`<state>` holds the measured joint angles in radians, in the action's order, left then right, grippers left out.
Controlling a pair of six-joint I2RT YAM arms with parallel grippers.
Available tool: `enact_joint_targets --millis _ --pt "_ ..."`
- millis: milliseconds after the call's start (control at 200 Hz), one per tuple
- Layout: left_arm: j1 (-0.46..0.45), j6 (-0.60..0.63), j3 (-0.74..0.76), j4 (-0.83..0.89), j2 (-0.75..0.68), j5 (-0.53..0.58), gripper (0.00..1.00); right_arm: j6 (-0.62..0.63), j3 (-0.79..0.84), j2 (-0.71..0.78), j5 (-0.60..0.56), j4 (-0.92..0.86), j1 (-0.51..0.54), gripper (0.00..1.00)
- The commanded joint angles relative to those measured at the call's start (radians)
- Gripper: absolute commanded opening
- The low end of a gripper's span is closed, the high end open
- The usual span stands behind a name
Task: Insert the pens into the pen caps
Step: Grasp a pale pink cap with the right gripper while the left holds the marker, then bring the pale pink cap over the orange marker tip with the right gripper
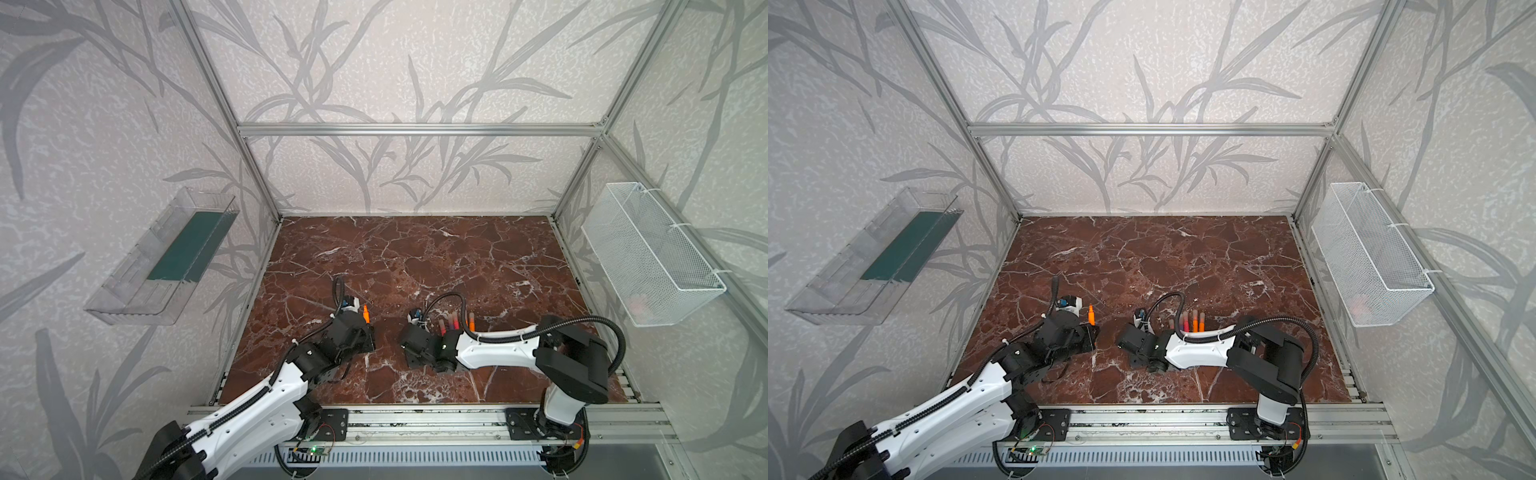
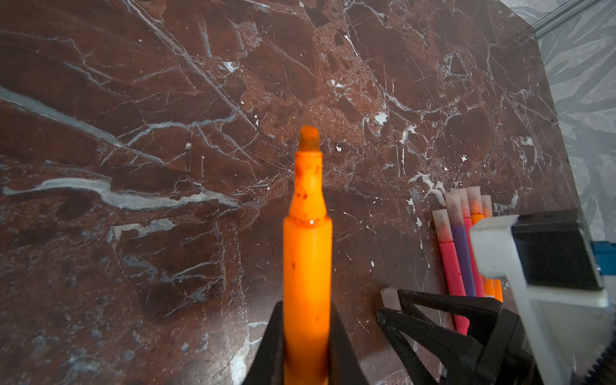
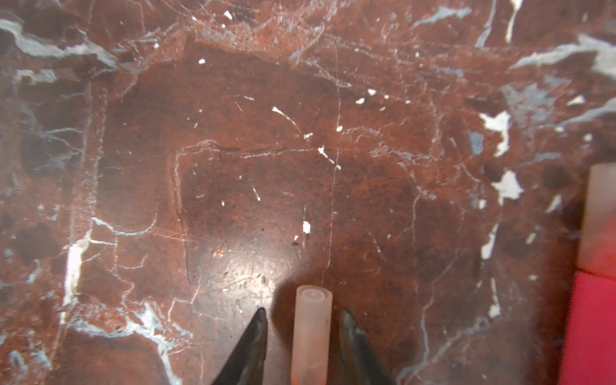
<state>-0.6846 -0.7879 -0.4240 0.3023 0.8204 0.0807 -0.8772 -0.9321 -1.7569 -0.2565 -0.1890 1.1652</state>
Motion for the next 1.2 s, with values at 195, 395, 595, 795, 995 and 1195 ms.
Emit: enact_joint_targets --millis 195,395,595,795,995,1195 --pt "0.006 -0.011 0.011 0.019 -0.018 0.010 0.00 0.018 -0.035 -0.058 -0.050 -0.118 0.010 0.25" --pt "0.006 -0.008 0.006 0.036 -0.036 0.016 0.00 0.015 -0.040 -0.060 -0.071 -0.138 0.017 0.20" --pt "0.006 0.017 0.006 0.025 -0.053 -0.013 0.00 -0.002 -0.033 -0.011 -0.101 -0.155 0.015 0.17" --pt "-0.020 0.042 -0.005 -0.038 -0.054 -0.125 0.00 0.025 0.000 0.167 -0.105 -0.115 -0.010 0.16" --pt "-0.252 0.070 -0.038 -0.146 -0.025 -0.012 0.00 0.051 0.074 0.410 -0.175 -0.015 -0.053 0.12" --pt "-0.353 0.072 -0.045 -0.307 0.010 -0.018 0.00 0.114 0.173 0.623 -0.219 0.214 -0.055 0.12"
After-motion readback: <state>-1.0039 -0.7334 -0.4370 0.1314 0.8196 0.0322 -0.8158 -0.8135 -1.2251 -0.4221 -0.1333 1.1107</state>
